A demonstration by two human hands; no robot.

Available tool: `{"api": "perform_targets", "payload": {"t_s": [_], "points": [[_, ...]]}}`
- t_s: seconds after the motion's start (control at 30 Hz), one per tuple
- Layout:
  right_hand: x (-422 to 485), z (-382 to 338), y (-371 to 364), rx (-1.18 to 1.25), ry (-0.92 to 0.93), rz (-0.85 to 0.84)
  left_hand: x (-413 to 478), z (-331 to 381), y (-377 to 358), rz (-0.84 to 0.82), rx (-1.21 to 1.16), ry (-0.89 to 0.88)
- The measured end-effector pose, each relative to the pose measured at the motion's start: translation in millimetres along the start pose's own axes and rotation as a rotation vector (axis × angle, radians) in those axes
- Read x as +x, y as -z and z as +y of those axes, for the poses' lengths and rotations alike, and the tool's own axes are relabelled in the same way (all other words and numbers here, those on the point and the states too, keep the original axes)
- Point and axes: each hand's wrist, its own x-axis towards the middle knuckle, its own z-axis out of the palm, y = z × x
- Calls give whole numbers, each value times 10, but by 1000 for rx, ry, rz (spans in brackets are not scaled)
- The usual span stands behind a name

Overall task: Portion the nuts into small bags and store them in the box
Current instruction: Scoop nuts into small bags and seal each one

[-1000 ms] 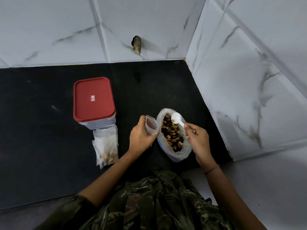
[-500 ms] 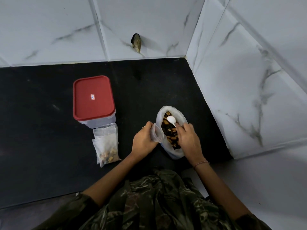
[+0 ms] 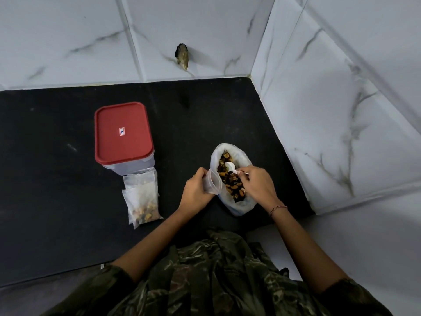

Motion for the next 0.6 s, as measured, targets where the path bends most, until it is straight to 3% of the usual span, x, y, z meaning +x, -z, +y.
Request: {"api": "perform_targets", "payload": {"t_s": [0.2,0.3,0.43,0.5,0.6], "points": [[129,-85,179,133,-162,-225,2,-2,2,-7,-3,17],[110,-103,148,110,-167,-137,1,-11,0,-3,-11,5],[7,-171,-3,-133,15,31,-11,1,-12,8,-18,-12],[-38,-221,-50,-187,41,12,-17,-2,-12,11,-18,-17],[-21,-221,-8,5,-122,-89,-8,-23,10,8,-32,-23]]}}
